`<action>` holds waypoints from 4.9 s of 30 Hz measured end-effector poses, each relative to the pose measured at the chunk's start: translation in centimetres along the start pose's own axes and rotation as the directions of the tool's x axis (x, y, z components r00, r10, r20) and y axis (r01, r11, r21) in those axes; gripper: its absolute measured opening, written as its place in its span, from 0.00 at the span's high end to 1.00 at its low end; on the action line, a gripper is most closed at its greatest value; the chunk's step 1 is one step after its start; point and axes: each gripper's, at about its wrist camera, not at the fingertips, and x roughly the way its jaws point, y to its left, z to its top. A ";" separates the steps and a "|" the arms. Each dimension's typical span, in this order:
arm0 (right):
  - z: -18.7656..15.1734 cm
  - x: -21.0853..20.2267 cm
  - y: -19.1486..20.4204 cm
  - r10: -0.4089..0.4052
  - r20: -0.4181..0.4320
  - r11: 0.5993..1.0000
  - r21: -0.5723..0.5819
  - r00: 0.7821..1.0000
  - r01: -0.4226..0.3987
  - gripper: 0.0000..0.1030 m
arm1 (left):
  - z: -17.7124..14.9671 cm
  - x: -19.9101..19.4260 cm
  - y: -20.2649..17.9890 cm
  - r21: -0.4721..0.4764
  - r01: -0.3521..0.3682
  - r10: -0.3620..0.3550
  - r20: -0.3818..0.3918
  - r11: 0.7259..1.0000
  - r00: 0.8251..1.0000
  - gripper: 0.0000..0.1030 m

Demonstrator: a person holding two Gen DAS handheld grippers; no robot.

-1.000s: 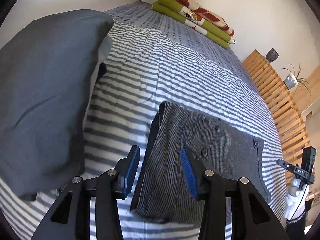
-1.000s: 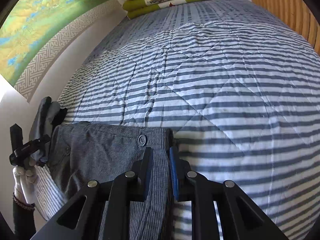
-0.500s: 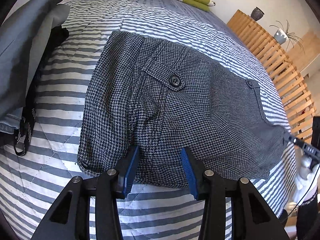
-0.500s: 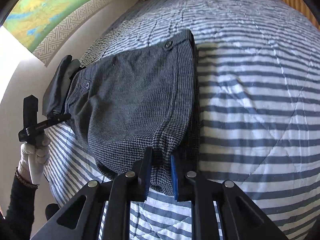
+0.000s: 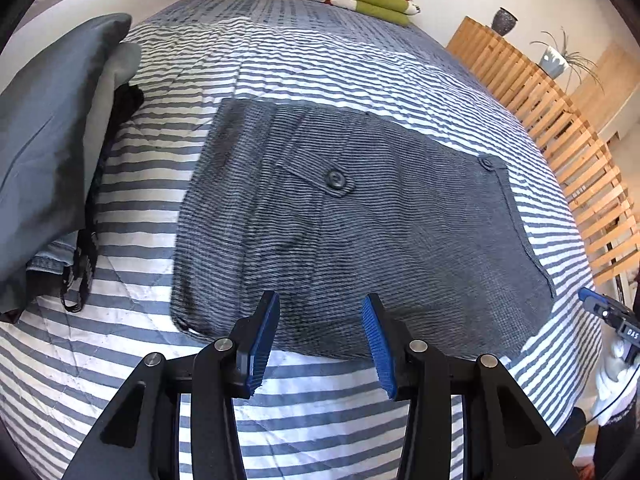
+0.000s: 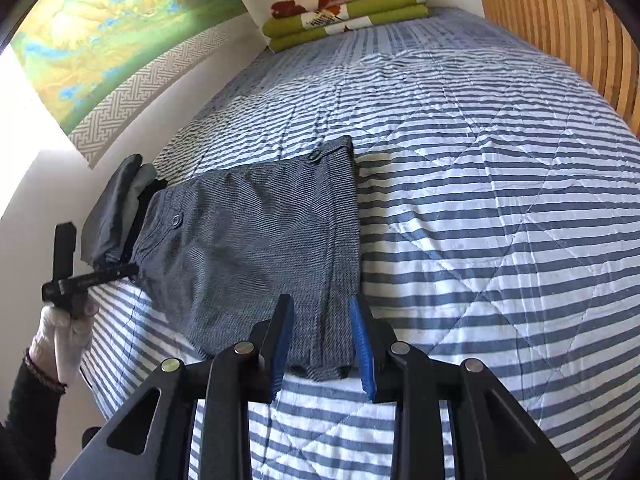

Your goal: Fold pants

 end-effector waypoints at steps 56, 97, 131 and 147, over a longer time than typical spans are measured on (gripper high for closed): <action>-1.7 2.1 -2.5 0.117 0.089 0.974 0.182 0.989 -0.132 0.82 | -1.5 1.3 -16.4 0.282 0.020 -0.012 -0.031 0.959 0.999 0.79; 10.5 21.5 13.3 -0.056 -0.074 0.998 0.022 0.996 0.058 0.82 | -0.5 2.4 9.1 -0.662 0.160 0.012 0.248 0.732 0.969 0.72; 2.4 6.0 -9.7 0.167 0.125 0.874 0.441 0.978 -0.205 0.75 | -2.8 5.5 -29.0 0.424 -0.187 0.160 0.097 0.886 0.982 0.74; 8.0 10.7 -8.8 0.081 0.000 0.933 0.352 0.997 -0.075 0.69 | -6.9 1.6 -27.6 0.471 -0.072 0.008 0.137 0.879 0.990 0.76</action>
